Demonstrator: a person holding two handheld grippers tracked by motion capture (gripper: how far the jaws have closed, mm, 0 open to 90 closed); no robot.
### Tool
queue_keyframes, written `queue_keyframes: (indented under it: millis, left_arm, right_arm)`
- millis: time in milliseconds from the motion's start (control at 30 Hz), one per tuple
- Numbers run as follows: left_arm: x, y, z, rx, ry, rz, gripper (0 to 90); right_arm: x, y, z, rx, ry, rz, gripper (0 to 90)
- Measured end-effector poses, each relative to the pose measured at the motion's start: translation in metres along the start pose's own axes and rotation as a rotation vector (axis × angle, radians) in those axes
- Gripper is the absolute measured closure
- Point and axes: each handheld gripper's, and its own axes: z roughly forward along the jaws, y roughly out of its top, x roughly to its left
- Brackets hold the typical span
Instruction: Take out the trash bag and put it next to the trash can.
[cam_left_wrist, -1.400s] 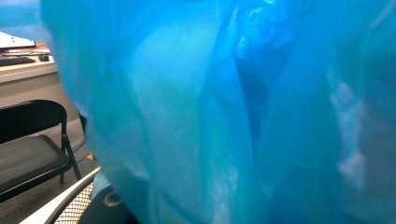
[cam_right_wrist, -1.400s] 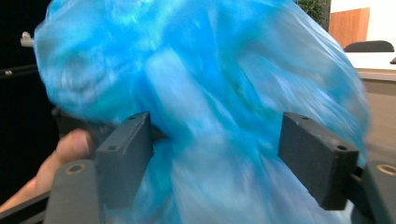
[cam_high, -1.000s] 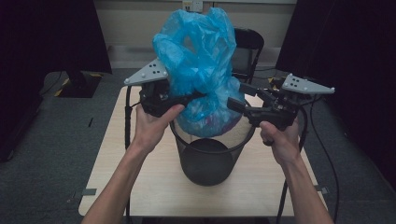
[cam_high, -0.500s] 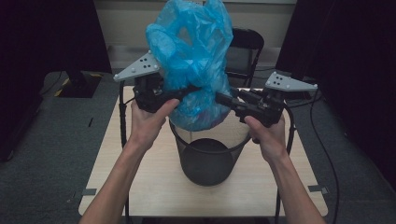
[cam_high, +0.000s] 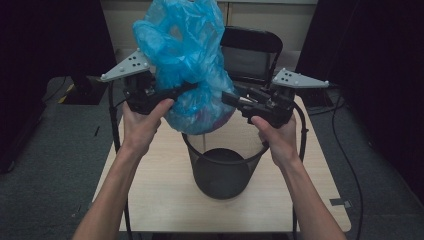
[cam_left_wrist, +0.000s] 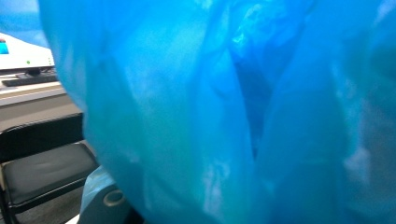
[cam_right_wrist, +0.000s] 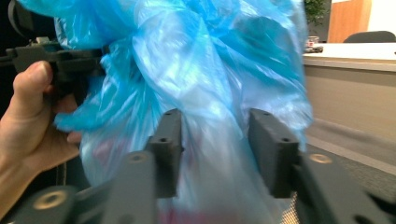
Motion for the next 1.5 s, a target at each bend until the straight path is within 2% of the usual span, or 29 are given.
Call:
queue_keyframes:
  millis: [133,333,433,467,533,700,833,867,967,1000,1133,1300,1333,1400,1500]
  left_arm:
    - [0.007,-0.002,-0.010,-0.002,0.031,0.004,83.5]
    - [0.016,-0.002,-0.027,-0.007,0.063,0.000,83.5]
    - [0.022,-0.002,-0.033,0.000,0.086,-0.005,83.4]
    - [0.023,-0.004,-0.035,0.007,0.096,-0.002,83.4]
    - [0.027,-0.008,-0.041,0.003,0.111,-0.011,83.4]
    - [0.035,-0.013,-0.053,-0.008,0.141,-0.030,83.4]
    - [0.039,-0.013,-0.061,0.010,0.165,-0.026,83.5]
    - [0.040,-0.013,-0.067,0.045,0.191,-0.008,83.4]
    - [0.043,-0.016,-0.075,0.041,0.206,-0.013,83.4]
    - [0.044,-0.018,-0.077,0.034,0.213,-0.020,83.4]
    - [0.052,-0.029,-0.082,0.056,0.237,-0.035,83.4]
    - [0.061,-0.045,-0.079,0.079,0.258,-0.055,83.4]
    - [0.062,-0.049,-0.078,0.088,0.264,-0.056,83.4]
    - [0.066,-0.057,-0.076,0.104,0.276,-0.065,83.4]
    - [0.072,-0.069,-0.075,0.118,0.296,-0.091,83.4]
  right_arm:
    - [-0.003,-0.004,-0.011,-0.003,-0.023,-0.003,52.9]
    - [-0.014,-0.013,-0.030,-0.013,-0.069,-0.026,58.3]
    - [-0.020,-0.020,-0.037,-0.008,-0.090,-0.018,60.9]
    - [-0.025,-0.023,-0.042,-0.004,-0.111,-0.003,63.0]
    - [-0.028,-0.025,-0.045,-0.004,-0.112,0.007,63.3]
    - [-0.038,-0.039,-0.057,0.000,-0.124,0.025,59.5]
    - [-0.040,-0.048,-0.063,0.009,-0.140,0.017,59.6]
    - [-0.042,-0.051,-0.068,0.013,-0.159,0.022,59.8]
    - [-0.043,-0.054,-0.074,0.017,-0.181,0.015,59.8]
    - [-0.046,-0.058,-0.080,0.011,-0.195,0.022,59.9]
    - [-0.050,-0.064,-0.088,0.009,-0.220,0.032,59.7]
    - [-0.054,-0.074,-0.098,0.001,-0.250,0.049,57.2]
    - [-0.056,-0.077,-0.102,-0.003,-0.271,0.053,56.0]
    - [-0.057,-0.079,-0.103,0.001,-0.274,0.058,55.5]
    - [-0.060,-0.093,-0.108,0.017,-0.300,0.071,50.1]
